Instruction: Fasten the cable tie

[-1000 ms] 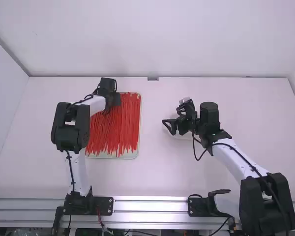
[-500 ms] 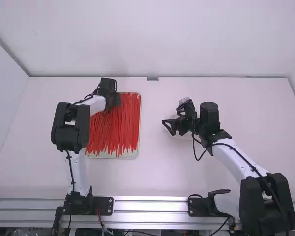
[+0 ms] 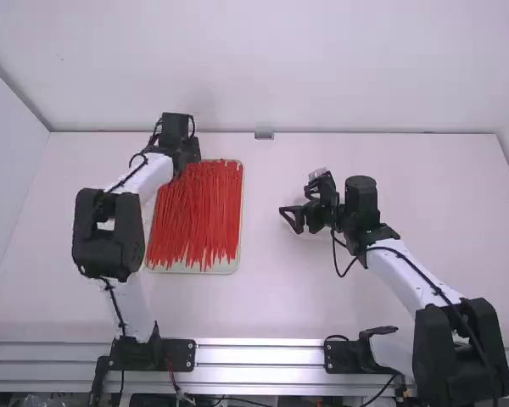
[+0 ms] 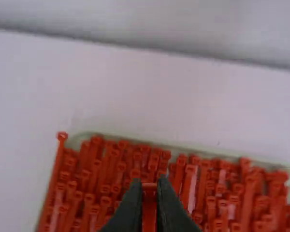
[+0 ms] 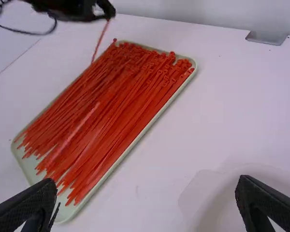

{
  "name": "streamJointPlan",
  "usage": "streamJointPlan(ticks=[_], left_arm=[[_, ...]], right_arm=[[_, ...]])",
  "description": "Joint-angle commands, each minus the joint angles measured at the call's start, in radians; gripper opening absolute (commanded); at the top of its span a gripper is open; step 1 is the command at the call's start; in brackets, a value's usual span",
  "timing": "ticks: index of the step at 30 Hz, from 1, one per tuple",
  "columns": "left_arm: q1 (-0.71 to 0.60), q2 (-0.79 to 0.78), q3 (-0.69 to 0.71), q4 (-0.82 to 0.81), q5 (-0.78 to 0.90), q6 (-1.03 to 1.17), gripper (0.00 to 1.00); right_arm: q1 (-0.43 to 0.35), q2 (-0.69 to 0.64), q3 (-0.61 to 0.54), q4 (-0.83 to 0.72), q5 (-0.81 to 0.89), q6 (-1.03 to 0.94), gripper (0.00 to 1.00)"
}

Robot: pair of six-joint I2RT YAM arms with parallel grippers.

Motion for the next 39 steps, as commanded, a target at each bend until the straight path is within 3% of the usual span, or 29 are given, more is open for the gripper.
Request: streamJointPlan(ticks=[1,14,20,33,39], left_arm=[[-0.006,-0.097,0.030,-0.002,-0.017,-0.005,0.02],[-0.007,-0.352,0.018,-0.156,0.062,0.040,0.02],[-0.007,-0.421,-0.082,-0.140,0.107,0.040,0.02],[-0.010,-0.556,-0.437,0.200,0.396,0.010,0.02],[-0.024,-0.589,-0.519,0.360,0.515,-0.077,0.02]], right_arm=[[0.005,0.001,0.039,0.000,-0.010,0.000,0.98],[0.005,0.000,0.039,0.003,-0.011,0.000,0.98],[0.004,0.000,0.039,0.013,-0.102,0.000,0.98],[0.005,0.000,0.039,0.131,-0.351,0.006,0.99],[0.005,0.000,0.039,0.306,-0.360,0.230,0.99]])
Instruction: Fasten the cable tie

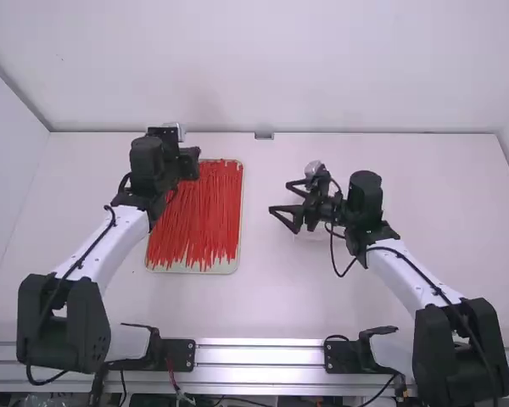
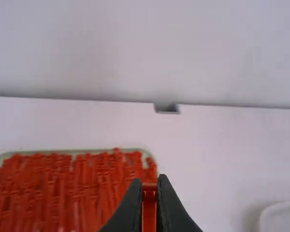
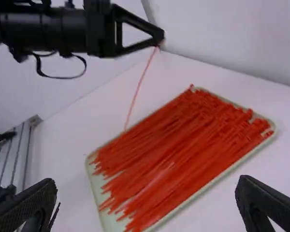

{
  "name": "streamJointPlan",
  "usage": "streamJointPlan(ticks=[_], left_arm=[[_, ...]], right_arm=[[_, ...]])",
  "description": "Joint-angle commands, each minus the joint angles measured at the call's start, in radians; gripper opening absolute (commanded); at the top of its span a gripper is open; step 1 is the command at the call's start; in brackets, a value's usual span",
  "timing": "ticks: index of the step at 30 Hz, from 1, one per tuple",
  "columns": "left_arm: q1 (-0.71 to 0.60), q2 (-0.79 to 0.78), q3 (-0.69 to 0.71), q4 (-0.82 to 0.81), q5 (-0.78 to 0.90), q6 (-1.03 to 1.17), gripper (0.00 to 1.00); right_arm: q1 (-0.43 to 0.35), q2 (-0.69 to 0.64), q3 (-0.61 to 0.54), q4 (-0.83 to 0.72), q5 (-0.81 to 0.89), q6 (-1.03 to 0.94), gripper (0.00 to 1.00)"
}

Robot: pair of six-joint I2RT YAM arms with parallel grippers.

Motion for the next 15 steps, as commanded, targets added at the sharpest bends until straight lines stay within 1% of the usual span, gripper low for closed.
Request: streamJointPlan(ticks=[1,4,8,12,15], left_arm=[[-0.027,-0.039,-0.012,0.035,0.088,-0.051,0.02],[-0.053,-0.046,-0.012,0.052,0.087,-0.058,0.02],[-0.130,-0.064,-0.010,0.088,0.062,-0.056,0.02],[-0.175,-0.066,-0.008,0.117,0.042,-0.058,0.02],[-0.208,-0.069,-0.008,0.150,0.043,-0.059,0.02]], right_arm=[[0.003,0.000,0.039,0.055,-0.029,0.135,0.99],[0.012,0.000,0.039,0.113,-0.005,0.216,0.98],[0.063,0.000,0.039,0.217,0.013,0.261,0.99],[0.098,0.000,0.039,0.258,0.067,0.287,0.99],[0.137,0.000,0.039,0.259,0.154,0.286,0.99]])
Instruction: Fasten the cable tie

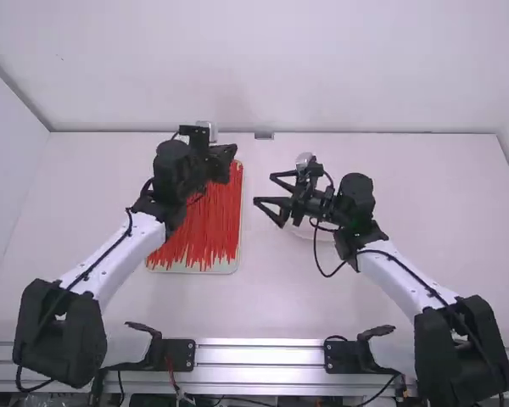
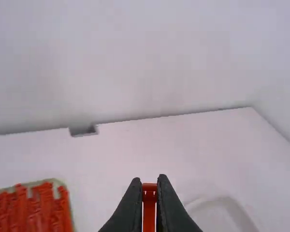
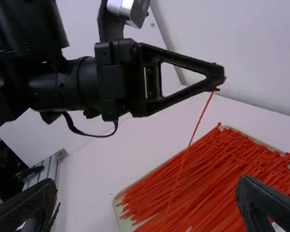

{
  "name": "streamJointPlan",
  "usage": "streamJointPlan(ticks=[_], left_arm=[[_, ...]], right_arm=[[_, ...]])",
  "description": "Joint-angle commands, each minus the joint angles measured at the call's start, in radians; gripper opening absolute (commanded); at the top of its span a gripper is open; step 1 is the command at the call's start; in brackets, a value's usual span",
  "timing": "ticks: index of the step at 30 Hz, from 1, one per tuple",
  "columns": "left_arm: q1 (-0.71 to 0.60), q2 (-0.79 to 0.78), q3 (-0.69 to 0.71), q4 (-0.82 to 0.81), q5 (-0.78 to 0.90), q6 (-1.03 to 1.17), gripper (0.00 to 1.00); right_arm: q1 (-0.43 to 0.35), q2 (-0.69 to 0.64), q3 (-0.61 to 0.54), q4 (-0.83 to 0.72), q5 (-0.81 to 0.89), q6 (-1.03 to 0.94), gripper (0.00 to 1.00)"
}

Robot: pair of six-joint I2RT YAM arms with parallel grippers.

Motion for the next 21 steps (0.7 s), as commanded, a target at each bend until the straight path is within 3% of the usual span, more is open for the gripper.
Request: streamJointPlan(ticks=[1,10,21], left_arm=[[-0.022,-0.033,-0.002,0.019,-0.007,-0.007,0.02],[-0.044,-0.046,-0.002,0.161,0.153,-0.093,0.02],[-0.079,-0.053,-0.002,0.227,0.237,-0.135,0.02]], right_arm=[[0.023,0.000,0.035,0.008,0.080,0.023,0.99],[0.092,0.000,0.035,0.006,0.253,0.022,0.99],[0.101,0.000,0.035,0.043,0.300,0.025,1.00]])
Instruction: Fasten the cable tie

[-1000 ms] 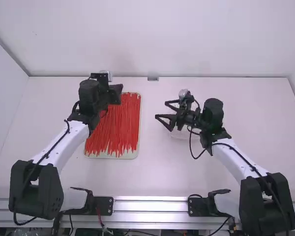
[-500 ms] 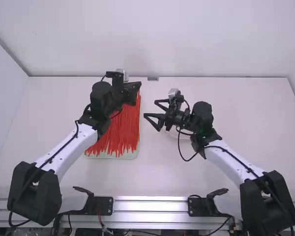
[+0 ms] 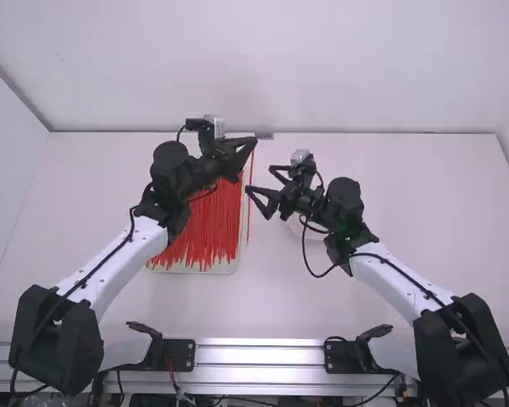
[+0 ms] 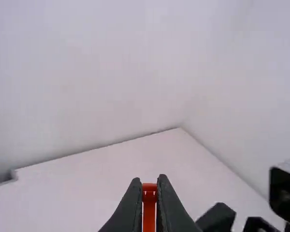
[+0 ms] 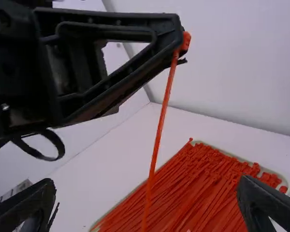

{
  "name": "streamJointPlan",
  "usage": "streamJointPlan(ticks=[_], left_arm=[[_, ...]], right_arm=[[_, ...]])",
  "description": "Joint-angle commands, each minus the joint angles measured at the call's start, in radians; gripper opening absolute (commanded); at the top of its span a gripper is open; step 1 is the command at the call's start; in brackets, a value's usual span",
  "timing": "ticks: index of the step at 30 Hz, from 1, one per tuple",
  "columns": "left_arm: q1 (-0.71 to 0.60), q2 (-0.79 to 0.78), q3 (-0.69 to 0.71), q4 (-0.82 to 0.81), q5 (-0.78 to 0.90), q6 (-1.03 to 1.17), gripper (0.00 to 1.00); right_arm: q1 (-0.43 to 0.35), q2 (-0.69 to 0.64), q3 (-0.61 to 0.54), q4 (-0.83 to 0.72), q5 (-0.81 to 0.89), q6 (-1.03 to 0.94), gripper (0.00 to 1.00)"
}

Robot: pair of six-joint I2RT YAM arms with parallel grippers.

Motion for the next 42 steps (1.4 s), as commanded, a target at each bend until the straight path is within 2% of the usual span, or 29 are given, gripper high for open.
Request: streamJointPlan(ticks=[1,8,12,13,15,17,18,21,23,24,30,31,32,33,34,35,37,42], left_arm=[[-0.027,-0.024,-0.002,0.026,0.052,-0.012,0.02],[-0.060,-0.024,-0.001,0.052,0.043,-0.018,0.02],[-0.055,-0.024,-0.002,0.061,0.043,-0.031,0.02],[-0.061,-0.024,-0.001,0.063,0.043,-0.029,0.02],[-0.061,-0.025,-0.001,0.063,0.043,-0.029,0.02],[-0.056,-0.025,-0.002,0.061,0.043,-0.030,0.02],[-0.056,-0.025,-0.002,0.061,0.044,-0.030,0.02],[-0.062,-0.025,-0.001,0.064,0.043,-0.029,0.02],[-0.061,-0.025,-0.002,0.065,0.043,-0.029,0.02],[-0.056,-0.025,-0.002,0.061,0.043,-0.029,0.02],[-0.055,-0.025,-0.001,0.063,0.043,-0.018,0.03],[-0.051,-0.025,-0.001,0.063,0.043,-0.018,0.05],[-0.050,-0.025,-0.001,0.063,0.043,-0.017,0.11],[-0.052,-0.025,-0.001,0.062,0.042,-0.008,0.27],[-0.053,-0.026,-0.001,0.061,0.044,0.006,0.38],[-0.053,-0.027,-0.001,0.061,0.043,0.010,0.39],[-0.053,-0.038,-0.001,0.044,0.043,0.028,0.55],[-0.037,-0.064,-0.001,0.024,0.056,0.051,0.74]], right_arm=[[0.002,0.000,0.034,0.014,0.015,0.015,0.99],[0.003,0.001,0.034,0.021,0.015,0.024,0.87],[0.011,0.001,0.034,0.021,0.014,0.024,0.75],[0.010,0.001,0.034,0.021,0.014,0.024,0.67],[0.006,0.001,0.034,0.021,0.011,0.024,0.59],[0.006,0.001,0.034,0.021,0.012,0.024,0.43],[0.006,0.001,0.034,0.021,0.012,0.024,0.42],[0.010,0.001,0.034,0.021,0.008,0.024,0.28],[0.010,0.001,0.034,0.021,0.008,0.024,0.15],[0.009,0.001,0.034,0.021,0.008,0.024,0.02],[-0.003,0.001,0.034,0.021,0.005,0.024,0.00],[-0.009,0.000,0.034,0.021,-0.003,0.024,0.00],[-0.016,0.000,0.034,0.023,-0.020,0.024,0.00],[-0.029,0.000,0.034,0.029,-0.053,0.024,0.00],[-0.042,0.000,0.034,0.037,-0.083,0.024,0.00],[-0.047,0.000,0.034,0.040,-0.093,0.024,0.00],[-0.087,0.000,0.034,0.052,-0.159,0.040,0.00],[-0.156,0.001,0.034,0.075,-0.257,0.075,0.00]])
